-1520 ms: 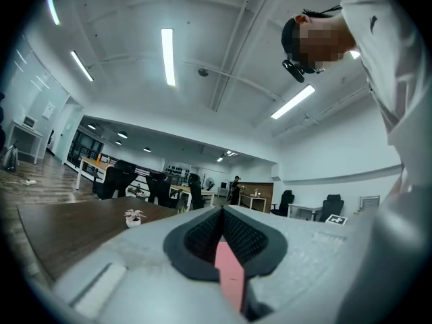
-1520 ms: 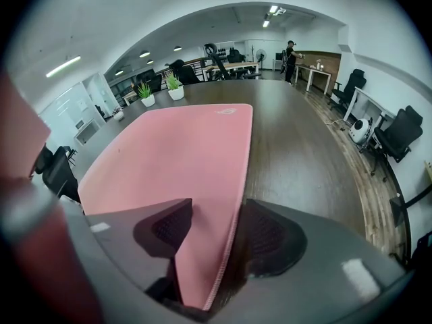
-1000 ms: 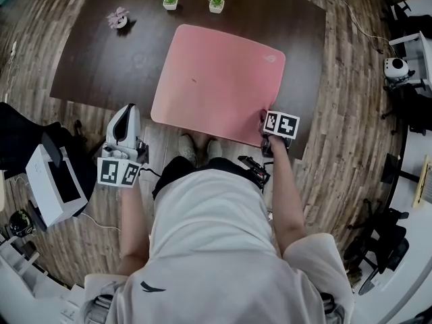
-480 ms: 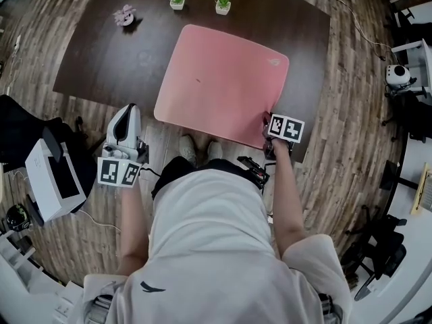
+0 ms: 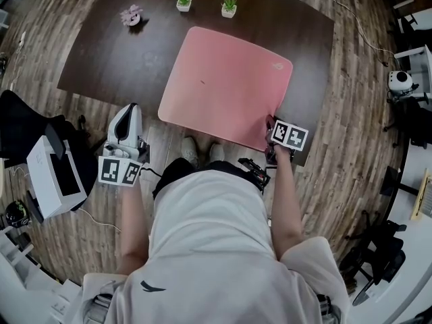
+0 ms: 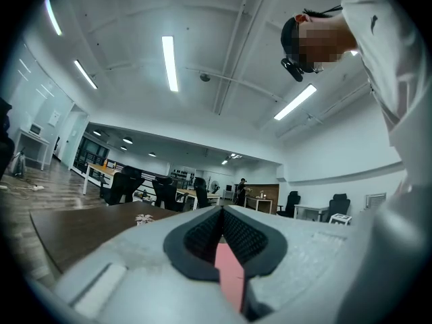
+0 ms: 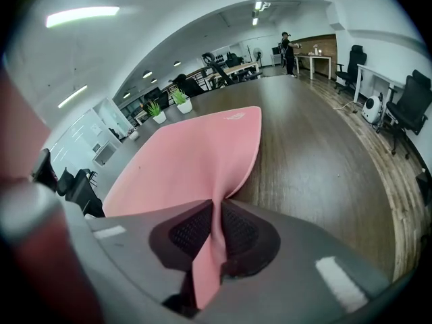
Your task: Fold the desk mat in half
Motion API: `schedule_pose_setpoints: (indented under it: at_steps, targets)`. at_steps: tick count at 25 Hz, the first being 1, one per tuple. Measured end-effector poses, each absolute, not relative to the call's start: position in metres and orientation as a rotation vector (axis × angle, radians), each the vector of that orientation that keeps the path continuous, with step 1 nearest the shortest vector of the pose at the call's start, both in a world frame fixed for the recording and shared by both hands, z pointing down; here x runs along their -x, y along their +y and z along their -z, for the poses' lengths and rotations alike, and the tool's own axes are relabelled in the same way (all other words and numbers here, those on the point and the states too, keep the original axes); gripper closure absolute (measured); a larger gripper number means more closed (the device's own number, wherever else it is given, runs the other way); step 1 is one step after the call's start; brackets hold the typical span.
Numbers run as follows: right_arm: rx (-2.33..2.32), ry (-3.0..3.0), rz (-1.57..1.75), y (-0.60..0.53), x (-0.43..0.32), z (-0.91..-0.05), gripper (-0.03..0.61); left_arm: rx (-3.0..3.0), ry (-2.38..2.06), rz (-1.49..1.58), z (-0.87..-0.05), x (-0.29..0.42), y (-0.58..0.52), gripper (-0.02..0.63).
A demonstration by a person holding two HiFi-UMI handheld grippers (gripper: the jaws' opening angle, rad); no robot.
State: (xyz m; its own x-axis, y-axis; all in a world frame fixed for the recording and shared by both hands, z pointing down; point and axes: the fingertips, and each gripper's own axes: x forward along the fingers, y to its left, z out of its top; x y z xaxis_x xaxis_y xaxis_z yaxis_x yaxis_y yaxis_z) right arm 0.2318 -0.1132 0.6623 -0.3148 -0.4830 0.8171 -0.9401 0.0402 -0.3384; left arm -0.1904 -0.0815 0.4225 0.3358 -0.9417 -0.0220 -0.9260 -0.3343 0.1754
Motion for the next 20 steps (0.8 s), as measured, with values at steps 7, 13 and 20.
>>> schedule_pose_setpoints:
  at_steps: [7, 13, 20]
  targets:
    - [-1.436, -1.901, -1.161, -0.113, -0.222, -0.63, 0.545, -2.453, -1.722, 0.179, -0.425, 0.192, -0.081, 0.609]
    - [-1.35, -2.01, -1.149, -0.115, -0.195, -0.588, 0.546, -2.447, -1.719, 0.184, -0.428, 0.194, -0.079, 0.61]
    - [-1.237, -2.131, -1.133, -0.123, -0.151, -0.544, 0.546, -2.429, -1.728, 0.189, -0.431, 0.203, -0.074, 0.611]
